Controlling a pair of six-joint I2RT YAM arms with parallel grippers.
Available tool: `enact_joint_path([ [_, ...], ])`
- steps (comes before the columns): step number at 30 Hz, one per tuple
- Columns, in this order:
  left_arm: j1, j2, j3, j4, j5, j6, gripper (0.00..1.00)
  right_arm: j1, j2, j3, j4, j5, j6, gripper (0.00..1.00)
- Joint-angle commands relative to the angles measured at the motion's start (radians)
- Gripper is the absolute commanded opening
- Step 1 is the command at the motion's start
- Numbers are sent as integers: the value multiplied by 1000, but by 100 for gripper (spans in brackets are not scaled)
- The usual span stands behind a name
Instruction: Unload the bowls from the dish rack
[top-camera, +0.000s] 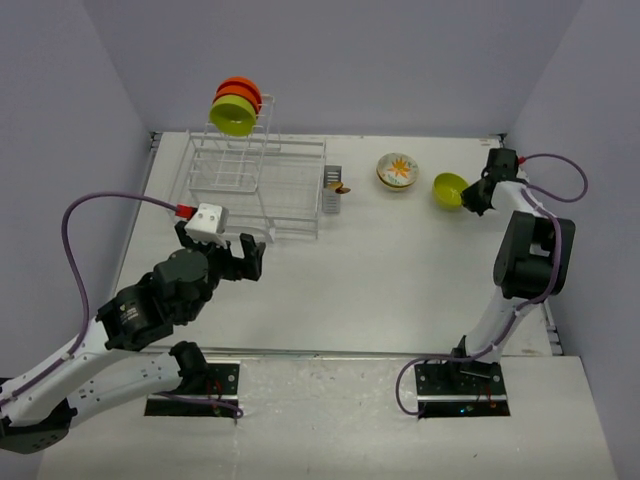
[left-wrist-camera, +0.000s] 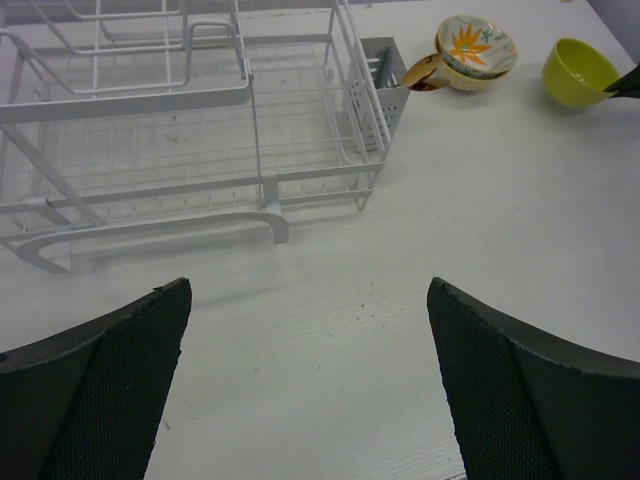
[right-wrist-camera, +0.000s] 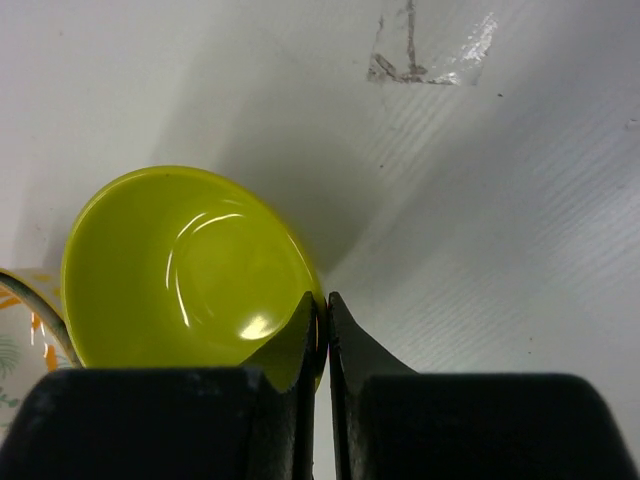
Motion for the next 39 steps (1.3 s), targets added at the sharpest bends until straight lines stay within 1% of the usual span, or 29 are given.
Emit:
enact_joint_path([
  [1, 24, 5, -10, 52, -44, 2, 100, 1, 60, 158, -99, -23, -7, 0],
  [3, 41, 8, -7, 40, -64, -15, 100, 1, 97, 197, -121, -32, -18, 0],
  [5, 50, 12, 1, 23, -91, -27, 100, 3, 99, 200, -133, -31, -26, 2],
  [9, 56, 23, 23, -6, -108, -42, 100, 3, 68, 156, -104, -28, -41, 15],
  [13, 57, 83, 56, -55, -145, -82, 100, 3, 56, 143, -98, -20, -56, 16],
  [16, 57, 130, 91, -77, -147, -105, 100, 1, 37, 122, -88, -20, -60, 17],
  [17, 57, 140, 114, -83, -153, -137, 100, 1, 24, 107, -76, -20, -58, 18],
  [19, 57, 163, 131, -77, -157, -162, 100, 1, -41, 53, -33, -29, -50, 24],
  [20, 59, 170, 148, -72, -160, -173, 100, 1, -64, 38, -26, -28, -49, 30],
  [21, 62, 193, 155, -58, -162, -182, 100, 1, -88, 25, -22, -28, -47, 42],
  [22, 80, 207, 169, -58, -167, -190, 100, 1, -136, 25, -24, -32, -46, 48],
  [23, 96, 224, 203, -60, -158, -199, 100, 1, -162, 22, -25, -35, -47, 52],
  [24, 147, 253, 221, -52, -141, -200, 100, 1, -189, 19, -32, -37, -46, 58],
  [26, 224, 273, 257, -6, -41, -187, 100, 3, -291, -5, -32, -41, -46, 62],
  [27, 310, 293, 264, 68, 11, -175, 100, 1, -327, -21, -22, -43, -44, 64],
  [28, 358, 307, 275, 109, 133, -167, 100, 1, -408, -36, -18, -52, -52, 65],
  [29, 401, 325, 315, 132, 190, -182, 100, 3, -455, -86, -9, -83, -56, 66],
  [30, 494, 374, 342, 164, 306, -197, 100, 3, -505, -125, 25, -125, -63, 70],
  [31, 545, 400, 405, 173, 361, -220, 100, 3, -557, -168, 45, -156, -60, 75],
  [32, 589, 428, 431, 198, 425, -272, 100, 3, -670, -267, 66, -217, -53, 92],
  [33, 679, 483, 454, 212, 544, -303, 100, 1, -724, -324, 135, -265, -40, 99],
  [34, 718, 508, 483, 235, 594, -338, 100, 1, -777, -381, 183, -308, -37, 99],
  [35, 776, 561, 497, 276, 637, -408, 100, -5, -861, -471, 230, -393, -32, 99],
  [36, 803, 589, 536, 287, 706, -443, 100, -8, -892, -502, 234, -434, -30, 99],
  [37, 824, 615, 553, 299, 726, -501, 100, -8, -945, -547, 235, -471, -32, 99],
  [38, 852, 662, 571, 327, 746, -530, 100, -8, -970, -571, 276, -555, -37, 99],
  [39, 858, 686, 605, 340, 749, -583, 100, -8, -990, -599, 290, -593, -44, 99],
])
